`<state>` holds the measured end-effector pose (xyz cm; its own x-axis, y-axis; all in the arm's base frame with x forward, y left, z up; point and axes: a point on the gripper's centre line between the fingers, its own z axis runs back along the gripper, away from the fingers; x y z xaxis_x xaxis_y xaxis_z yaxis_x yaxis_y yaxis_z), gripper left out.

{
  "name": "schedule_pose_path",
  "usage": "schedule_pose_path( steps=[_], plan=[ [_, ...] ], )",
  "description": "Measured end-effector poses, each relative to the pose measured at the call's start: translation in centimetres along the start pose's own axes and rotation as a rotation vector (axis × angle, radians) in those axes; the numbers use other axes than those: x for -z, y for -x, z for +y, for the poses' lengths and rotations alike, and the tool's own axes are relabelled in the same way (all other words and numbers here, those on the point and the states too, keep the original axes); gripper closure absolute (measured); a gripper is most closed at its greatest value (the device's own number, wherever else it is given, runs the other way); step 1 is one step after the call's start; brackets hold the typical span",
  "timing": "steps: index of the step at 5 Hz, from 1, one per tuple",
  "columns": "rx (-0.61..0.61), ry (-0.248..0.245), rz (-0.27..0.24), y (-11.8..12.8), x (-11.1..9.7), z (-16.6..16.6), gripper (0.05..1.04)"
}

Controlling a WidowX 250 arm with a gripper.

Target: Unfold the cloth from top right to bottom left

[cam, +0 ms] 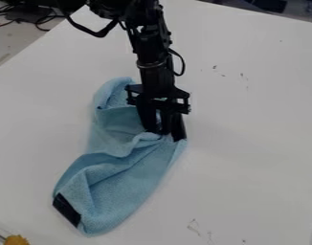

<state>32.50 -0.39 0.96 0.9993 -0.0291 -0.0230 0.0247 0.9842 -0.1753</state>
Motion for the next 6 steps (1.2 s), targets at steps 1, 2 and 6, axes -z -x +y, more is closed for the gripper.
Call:
schedule_pose_path(
  steps=[1,2,6],
  plan=[
    [-0.005,0.0,0.003,0.1,0.0,0.0,0.859],
    [-0.013,-0.027,0.019,0.2,-0.1,0.0,0.971],
    [-0.141,-0.189,-0.206,2.4,-7.5,3.5,1.0]
  ],
)
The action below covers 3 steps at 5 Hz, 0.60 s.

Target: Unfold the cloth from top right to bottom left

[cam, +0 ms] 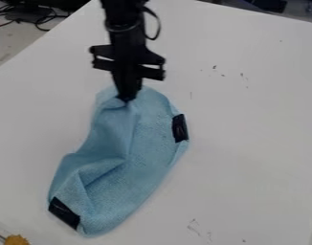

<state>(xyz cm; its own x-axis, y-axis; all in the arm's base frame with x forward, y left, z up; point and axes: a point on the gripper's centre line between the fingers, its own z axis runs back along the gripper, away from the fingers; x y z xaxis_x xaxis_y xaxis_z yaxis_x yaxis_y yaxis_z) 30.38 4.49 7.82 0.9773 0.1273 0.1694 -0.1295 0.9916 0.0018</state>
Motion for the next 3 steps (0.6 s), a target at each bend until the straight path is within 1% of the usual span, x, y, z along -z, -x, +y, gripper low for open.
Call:
schedule_pose_path(
  steps=[1,2,3],
  plan=[
    [-0.019,-0.06,-0.011,1.7,-1.1,4.5,1.0],
    [-0.062,-0.097,-0.011,3.6,-2.5,8.6,1.0],
    [-0.096,-0.088,-0.016,5.7,-1.8,11.5,1.0]
  ],
)
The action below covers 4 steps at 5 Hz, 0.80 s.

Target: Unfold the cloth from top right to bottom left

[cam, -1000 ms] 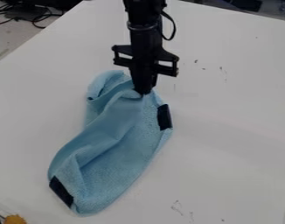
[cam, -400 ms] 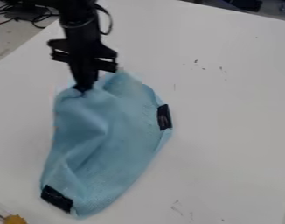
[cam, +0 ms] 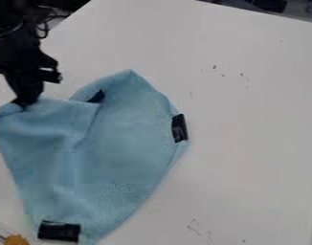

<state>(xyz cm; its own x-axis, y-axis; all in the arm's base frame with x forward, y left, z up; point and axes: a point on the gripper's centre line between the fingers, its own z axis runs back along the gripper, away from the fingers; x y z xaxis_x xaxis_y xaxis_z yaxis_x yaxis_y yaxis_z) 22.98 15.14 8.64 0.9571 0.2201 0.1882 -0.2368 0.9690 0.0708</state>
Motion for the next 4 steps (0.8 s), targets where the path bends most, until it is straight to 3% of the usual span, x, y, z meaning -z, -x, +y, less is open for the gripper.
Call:
schedule_pose_path(
  steps=[2,4],
  plan=[
    [-0.032,0.043,0.011,3.4,3.4,2.5,1.0],
    [-0.03,0.018,0.028,6.0,4.7,4.8,1.0]
  ],
)
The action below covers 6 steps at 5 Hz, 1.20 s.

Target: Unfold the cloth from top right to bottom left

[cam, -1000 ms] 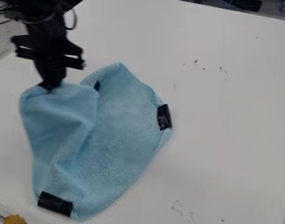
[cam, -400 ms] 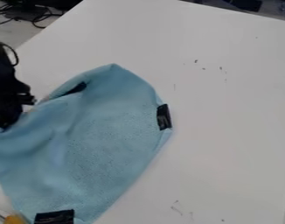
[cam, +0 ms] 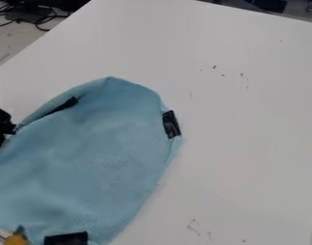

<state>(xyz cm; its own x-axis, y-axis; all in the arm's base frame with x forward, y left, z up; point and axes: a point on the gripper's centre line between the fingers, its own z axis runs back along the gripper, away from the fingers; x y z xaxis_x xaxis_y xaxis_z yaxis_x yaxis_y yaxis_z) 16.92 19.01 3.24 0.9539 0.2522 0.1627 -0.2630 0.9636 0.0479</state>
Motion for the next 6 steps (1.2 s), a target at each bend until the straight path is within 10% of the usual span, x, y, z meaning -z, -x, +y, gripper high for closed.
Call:
schedule_pose_path(
  steps=[3,6],
  plan=[
    [-0.023,-0.024,-0.03,1.7,1.5,1.9,0.97],
    [0.169,-0.148,0.05,-2.3,-1.8,3.4,0.197]
  ],
)
